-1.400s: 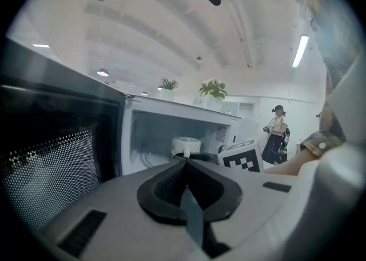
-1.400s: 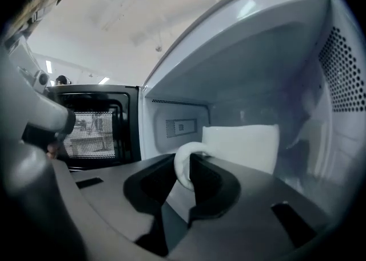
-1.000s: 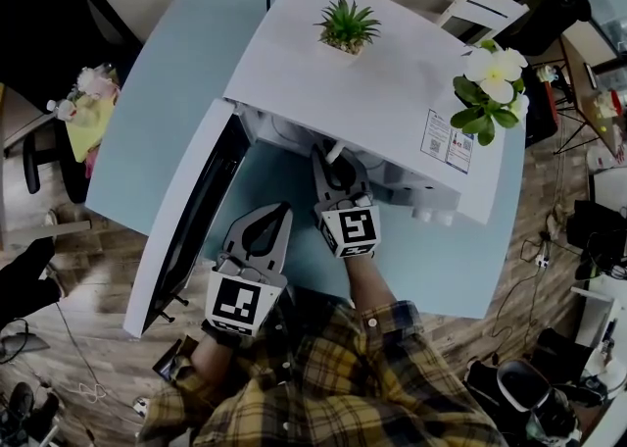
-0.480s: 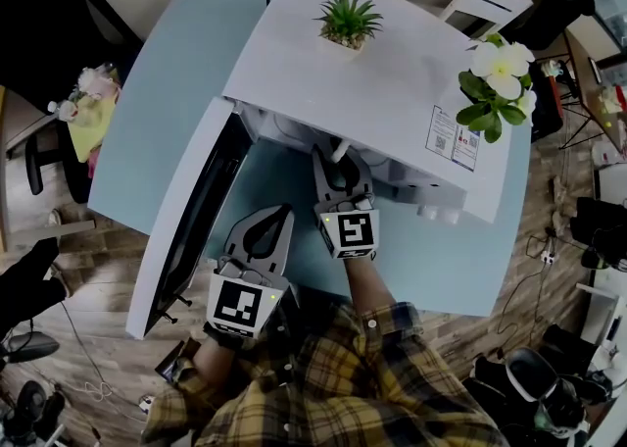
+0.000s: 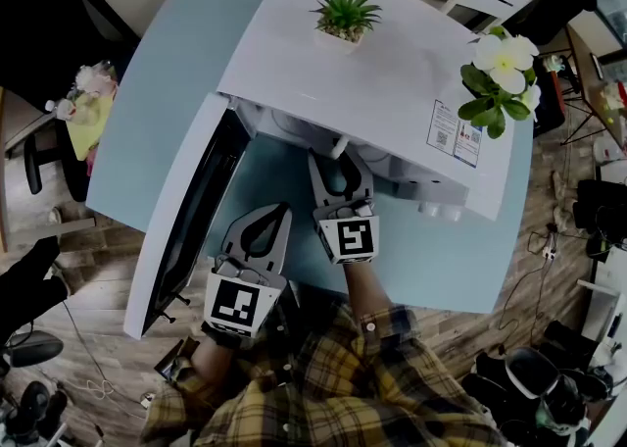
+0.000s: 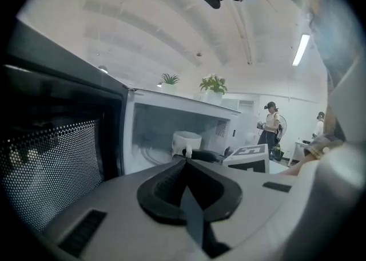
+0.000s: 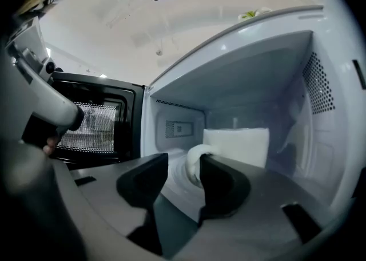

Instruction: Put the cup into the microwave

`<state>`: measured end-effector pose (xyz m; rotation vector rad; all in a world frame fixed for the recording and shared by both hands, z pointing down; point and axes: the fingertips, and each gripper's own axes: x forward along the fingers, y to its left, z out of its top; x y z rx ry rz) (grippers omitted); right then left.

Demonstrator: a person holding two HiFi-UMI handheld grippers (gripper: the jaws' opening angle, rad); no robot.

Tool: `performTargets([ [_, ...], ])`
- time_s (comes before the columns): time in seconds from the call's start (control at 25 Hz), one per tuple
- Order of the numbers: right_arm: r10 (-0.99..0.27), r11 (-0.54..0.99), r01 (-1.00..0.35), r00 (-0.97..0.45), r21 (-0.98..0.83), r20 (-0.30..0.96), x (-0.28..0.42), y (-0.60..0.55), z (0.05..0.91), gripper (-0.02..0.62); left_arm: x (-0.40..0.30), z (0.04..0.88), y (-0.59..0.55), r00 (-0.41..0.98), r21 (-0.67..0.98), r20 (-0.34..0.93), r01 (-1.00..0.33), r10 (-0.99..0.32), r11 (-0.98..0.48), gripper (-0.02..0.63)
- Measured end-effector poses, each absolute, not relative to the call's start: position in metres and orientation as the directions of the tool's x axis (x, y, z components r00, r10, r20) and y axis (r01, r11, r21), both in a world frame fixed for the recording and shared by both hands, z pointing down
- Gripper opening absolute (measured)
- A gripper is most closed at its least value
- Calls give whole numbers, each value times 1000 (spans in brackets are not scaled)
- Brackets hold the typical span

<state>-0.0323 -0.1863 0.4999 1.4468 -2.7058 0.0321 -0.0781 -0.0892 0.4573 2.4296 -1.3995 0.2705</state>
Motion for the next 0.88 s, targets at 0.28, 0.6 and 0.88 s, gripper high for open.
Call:
performTargets([
  [0.28, -831, 553, -833, -550, 15, 78, -23, -183, 501, 158, -81, 456, -90, 493, 180, 318, -870, -810, -459, -3],
  [0.6, -822, 566, -824, -562, 17, 91, -16, -177, 498, 158, -84, 451, -90, 490, 172, 304, -872, -817, -459, -3],
  [0.88, -822, 562, -826, -563, -44, 83, 1, -165, 477, 158, -81, 436, -93, 496, 157, 275, -868, -824, -471, -3],
])
